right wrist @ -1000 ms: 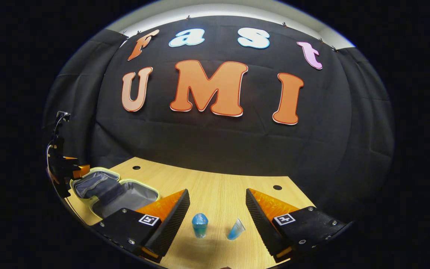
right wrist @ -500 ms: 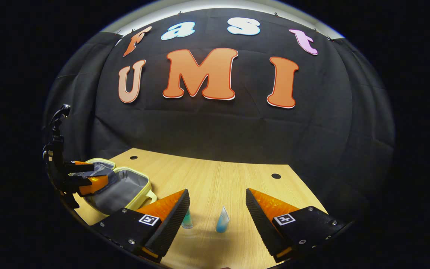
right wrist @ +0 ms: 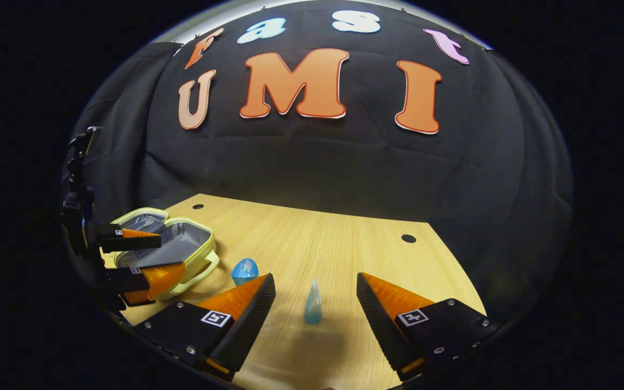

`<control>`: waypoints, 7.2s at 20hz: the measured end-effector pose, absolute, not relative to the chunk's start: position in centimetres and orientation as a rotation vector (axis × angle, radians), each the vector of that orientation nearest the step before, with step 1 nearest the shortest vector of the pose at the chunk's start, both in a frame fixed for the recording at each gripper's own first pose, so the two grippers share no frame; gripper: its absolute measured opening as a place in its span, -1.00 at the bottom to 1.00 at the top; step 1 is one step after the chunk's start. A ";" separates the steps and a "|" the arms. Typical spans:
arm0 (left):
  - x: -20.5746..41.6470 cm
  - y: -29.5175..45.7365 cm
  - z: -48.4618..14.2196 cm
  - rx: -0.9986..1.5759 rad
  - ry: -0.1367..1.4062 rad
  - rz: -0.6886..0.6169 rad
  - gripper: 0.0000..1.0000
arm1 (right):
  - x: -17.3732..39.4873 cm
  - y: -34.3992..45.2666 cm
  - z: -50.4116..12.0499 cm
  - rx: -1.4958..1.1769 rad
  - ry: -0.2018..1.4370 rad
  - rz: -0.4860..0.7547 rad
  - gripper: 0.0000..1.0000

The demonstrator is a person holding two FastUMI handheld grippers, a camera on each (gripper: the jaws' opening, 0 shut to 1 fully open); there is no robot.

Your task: First open the suitcase, pack the skin care products into it, and then close the suitcase.

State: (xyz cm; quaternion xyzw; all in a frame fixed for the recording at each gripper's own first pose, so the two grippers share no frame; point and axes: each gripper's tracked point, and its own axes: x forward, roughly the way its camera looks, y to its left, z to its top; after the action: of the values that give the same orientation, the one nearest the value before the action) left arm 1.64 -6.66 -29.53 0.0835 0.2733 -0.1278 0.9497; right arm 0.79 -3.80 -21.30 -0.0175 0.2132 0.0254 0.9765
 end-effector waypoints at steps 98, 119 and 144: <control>2.4 15.3 -42.8 0.094 1.185 -0.056 -0.16 | 2.6 23.5 -22.4 0.095 0.646 0.530 -0.33; 1.7 22.9 -30.8 0.034 0.871 0.057 0.63 | 3.0 27.8 -29.3 0.177 0.927 0.528 -0.33; -3.0 44.3 -30.7 -0.362 0.748 0.544 0.94 | 5.7 19.6 -20.6 0.273 0.745 0.208 0.91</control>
State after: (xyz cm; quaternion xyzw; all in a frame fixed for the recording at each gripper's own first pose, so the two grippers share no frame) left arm -2.99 44.26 -30.70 -0.1734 0.3589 0.2609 0.8792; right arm 5.71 19.59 -20.59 0.1327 0.3619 0.1009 0.9172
